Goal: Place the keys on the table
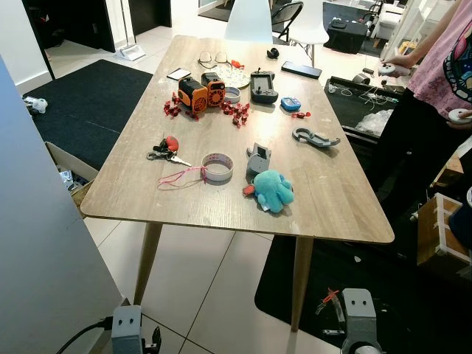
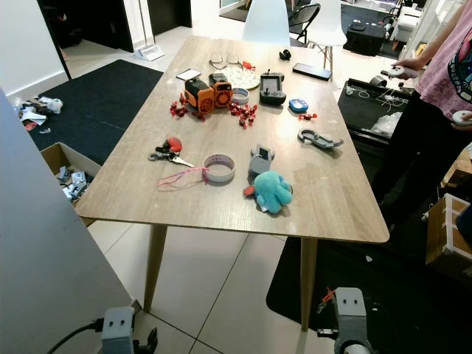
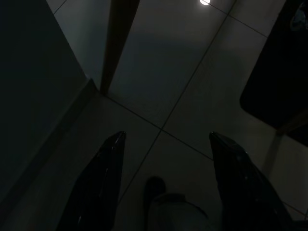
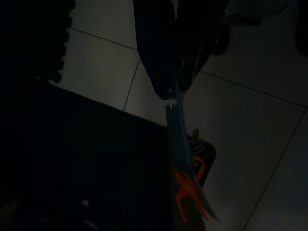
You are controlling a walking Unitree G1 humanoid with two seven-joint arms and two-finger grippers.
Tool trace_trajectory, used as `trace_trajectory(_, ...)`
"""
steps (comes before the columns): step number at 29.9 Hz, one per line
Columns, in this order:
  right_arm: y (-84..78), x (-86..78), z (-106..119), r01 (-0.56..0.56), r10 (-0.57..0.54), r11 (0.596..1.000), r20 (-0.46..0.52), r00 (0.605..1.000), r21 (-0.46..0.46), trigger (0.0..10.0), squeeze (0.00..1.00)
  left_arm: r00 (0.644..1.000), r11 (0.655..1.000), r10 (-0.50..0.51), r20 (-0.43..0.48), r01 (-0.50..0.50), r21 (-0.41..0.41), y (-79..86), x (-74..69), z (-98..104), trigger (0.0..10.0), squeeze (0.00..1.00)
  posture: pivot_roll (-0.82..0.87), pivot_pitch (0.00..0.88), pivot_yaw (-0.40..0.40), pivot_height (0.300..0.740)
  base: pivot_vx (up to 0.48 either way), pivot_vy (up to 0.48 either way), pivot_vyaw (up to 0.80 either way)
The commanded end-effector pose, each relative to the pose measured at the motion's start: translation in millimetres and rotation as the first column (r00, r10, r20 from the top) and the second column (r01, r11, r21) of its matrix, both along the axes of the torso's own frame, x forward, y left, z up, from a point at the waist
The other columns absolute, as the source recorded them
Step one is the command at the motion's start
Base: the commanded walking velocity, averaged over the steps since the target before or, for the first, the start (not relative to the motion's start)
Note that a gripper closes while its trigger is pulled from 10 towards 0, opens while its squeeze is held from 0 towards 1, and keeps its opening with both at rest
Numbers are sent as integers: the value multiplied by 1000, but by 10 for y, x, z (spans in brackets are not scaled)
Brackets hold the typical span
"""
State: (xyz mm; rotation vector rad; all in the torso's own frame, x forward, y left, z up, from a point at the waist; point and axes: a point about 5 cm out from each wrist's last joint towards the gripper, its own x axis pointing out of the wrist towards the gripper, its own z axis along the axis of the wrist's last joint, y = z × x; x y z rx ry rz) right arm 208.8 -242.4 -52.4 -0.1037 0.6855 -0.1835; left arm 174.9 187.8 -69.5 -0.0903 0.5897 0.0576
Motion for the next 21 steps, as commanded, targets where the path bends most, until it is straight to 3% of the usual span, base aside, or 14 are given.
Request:
trace_trajectory(1,-59,-14,14,49,-49,999,19,999,1,10000,0,1000,1000,-3,-8,3,-4,-36,-61,-26,10000,0,52,79,-67,740,0,0,0)
trace_trajectory(6,-291,-3,111,182,-179,982,76,981,-39,10000,0,1000,1000,-3,-2,3,-3,-36,-65,-22,10000,0,49,80,-62,740,0,0,0)
trace_trajectory(12,-319,-71,60,156,-156,988,13,988,-20,10000,0,1000,1000,-8,-3,8,-1,-29,-65,-21,10000,0,44,82,-60,740,0,0,0)
trace_trajectory(14,-119,-134,-70,74,-69,996,-81,994,57,10000,0,1000,1000,-8,-6,8,-1,-27,-64,-23,10000,0,41,81,-62,740,0,0,0)
trace_trajectory(18,74,-176,-153,-6,20,994,-127,992,113,10000,0,1000,1000,-7,-7,7,-2,-28,-64,-24,10000,0,43,80,-63,740,0,0,0)
trace_trajectory(21,457,-196,-233,-141,165,974,-130,978,175,10000,0,1000,1000,-4,-6,4,-7,-31,-65,-24,10000,0,50,82,-63,740,0,0,0)
